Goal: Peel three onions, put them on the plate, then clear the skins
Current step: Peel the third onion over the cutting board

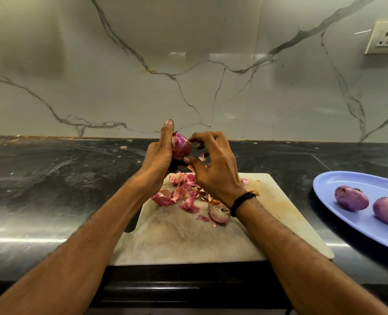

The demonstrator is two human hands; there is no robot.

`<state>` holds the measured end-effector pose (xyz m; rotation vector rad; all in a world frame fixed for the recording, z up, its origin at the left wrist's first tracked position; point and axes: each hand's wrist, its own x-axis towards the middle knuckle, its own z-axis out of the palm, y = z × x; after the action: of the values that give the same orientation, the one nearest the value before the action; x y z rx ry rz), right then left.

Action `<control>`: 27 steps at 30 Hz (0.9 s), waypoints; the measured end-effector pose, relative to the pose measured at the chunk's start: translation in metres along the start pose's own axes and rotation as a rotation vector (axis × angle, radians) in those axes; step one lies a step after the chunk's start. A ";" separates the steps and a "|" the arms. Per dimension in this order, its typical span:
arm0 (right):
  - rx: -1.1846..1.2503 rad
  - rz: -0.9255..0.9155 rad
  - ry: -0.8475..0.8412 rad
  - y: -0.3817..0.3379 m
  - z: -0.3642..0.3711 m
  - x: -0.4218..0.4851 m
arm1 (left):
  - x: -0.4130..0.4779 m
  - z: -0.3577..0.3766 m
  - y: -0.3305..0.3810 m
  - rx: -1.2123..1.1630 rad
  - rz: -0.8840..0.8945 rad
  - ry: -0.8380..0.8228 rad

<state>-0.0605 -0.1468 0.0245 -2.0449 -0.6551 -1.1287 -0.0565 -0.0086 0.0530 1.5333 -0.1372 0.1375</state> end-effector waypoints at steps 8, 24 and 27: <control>0.003 -0.029 -0.028 0.003 -0.001 -0.002 | 0.007 -0.002 -0.003 0.067 -0.050 -0.095; 0.023 -0.007 -0.002 0.002 -0.001 -0.003 | 0.003 -0.001 -0.003 0.082 -0.032 -0.063; -0.006 -0.030 -0.005 0.002 -0.002 -0.002 | 0.006 -0.001 -0.005 0.081 -0.029 -0.083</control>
<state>-0.0617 -0.1498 0.0227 -2.0503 -0.6872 -1.1441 -0.0501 -0.0076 0.0494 1.6217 -0.1771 0.0575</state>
